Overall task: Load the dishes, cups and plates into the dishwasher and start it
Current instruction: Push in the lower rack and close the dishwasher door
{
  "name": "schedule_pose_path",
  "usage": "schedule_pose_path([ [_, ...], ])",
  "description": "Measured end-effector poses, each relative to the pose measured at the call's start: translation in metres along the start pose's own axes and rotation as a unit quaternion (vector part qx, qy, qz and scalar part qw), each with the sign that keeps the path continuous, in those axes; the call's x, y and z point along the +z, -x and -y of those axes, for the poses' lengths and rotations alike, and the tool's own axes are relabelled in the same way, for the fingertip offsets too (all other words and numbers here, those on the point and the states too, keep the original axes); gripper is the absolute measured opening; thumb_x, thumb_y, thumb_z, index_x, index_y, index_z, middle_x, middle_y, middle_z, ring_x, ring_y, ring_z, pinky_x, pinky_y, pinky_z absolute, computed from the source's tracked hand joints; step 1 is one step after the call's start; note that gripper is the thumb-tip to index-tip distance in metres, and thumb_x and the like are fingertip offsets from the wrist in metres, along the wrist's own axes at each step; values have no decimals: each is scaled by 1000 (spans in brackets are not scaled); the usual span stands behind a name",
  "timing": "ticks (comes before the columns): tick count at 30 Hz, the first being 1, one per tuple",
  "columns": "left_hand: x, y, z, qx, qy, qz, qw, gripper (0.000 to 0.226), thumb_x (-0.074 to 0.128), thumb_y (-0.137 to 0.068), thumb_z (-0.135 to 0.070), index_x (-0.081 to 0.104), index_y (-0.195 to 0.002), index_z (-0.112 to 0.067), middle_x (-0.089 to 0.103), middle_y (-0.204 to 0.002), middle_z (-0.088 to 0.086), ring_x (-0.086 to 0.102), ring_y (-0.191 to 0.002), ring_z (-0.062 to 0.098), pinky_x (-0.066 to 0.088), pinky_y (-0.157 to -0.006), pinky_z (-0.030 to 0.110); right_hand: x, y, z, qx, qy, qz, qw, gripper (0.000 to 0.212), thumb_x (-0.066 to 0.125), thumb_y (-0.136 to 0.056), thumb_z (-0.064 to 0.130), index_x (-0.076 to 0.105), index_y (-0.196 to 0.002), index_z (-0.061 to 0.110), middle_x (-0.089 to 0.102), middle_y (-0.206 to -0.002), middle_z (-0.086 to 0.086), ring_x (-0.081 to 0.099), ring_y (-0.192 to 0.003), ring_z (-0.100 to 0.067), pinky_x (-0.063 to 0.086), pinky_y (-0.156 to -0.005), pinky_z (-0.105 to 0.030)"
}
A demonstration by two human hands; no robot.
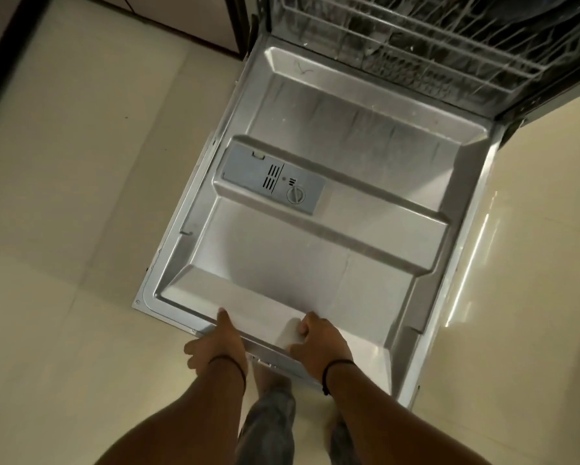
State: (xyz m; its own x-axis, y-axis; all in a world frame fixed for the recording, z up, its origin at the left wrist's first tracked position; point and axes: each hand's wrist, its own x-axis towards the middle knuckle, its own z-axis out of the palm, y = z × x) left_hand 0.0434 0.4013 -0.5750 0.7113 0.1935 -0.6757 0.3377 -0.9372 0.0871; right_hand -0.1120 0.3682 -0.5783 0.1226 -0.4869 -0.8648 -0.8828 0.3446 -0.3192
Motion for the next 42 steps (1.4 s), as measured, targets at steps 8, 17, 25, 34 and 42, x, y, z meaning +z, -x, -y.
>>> schedule_pose_path([
  [8, 20, -27, 26, -137, 381, 219, 888, 87, 21, -86, -81, 32, -150, -23, 41, -149, 15, 42, -133, 39, 29, -112, 58, 13, -10, -3, -33, 25, 3, 999, 41, 70, -79, 42, 49, -108, 22, 60, -110, -2, 57, -102, -24, 50, -89, -37],
  [17, -8, -15, 39, -117, 392, 211, 888, 89, 19, -84, -83, 43, -141, -20, 53, -135, 21, 53, -118, 41, 43, -101, 52, 0, 33, 4, -102, 62, -29, 992, 49, 67, -73, 64, 45, -102, 30, 48, -95, 11, 49, -90, -13, 46, -83, -31],
  [25, -102, 97, 2, -102, 395, 160, 899, 97, 18, -73, -93, 40, -144, -32, 55, -134, 7, 52, -121, 40, 37, -107, 57, -75, 141, 71, -189, 104, -137, 967, 62, 53, -68, 83, 49, -98, 30, 51, -99, 7, 47, -92, -15, 46, -80, -33],
  [34, -177, 213, -65, 4, 398, 92, 913, 116, 21, -71, -90, 47, -134, 3, 55, -130, 25, 57, -115, 42, 45, -101, 55, -181, 232, 119, -302, 239, -209, 899, 63, 38, -79, 82, 60, -99, 26, 64, -103, 1, 59, -94, -22, 45, -75, -32],
  [42, -213, 271, -112, 83, 343, 69, 933, 114, 15, -64, -93, 60, -114, -1, 65, -113, 23, 63, -97, 44, 50, -91, 56, -229, 285, 135, -305, 284, -325, 849, 96, 53, -72, 80, 34, -146, 21, 51, -138, -1, 46, -125, -23, 34, -103, -44],
])
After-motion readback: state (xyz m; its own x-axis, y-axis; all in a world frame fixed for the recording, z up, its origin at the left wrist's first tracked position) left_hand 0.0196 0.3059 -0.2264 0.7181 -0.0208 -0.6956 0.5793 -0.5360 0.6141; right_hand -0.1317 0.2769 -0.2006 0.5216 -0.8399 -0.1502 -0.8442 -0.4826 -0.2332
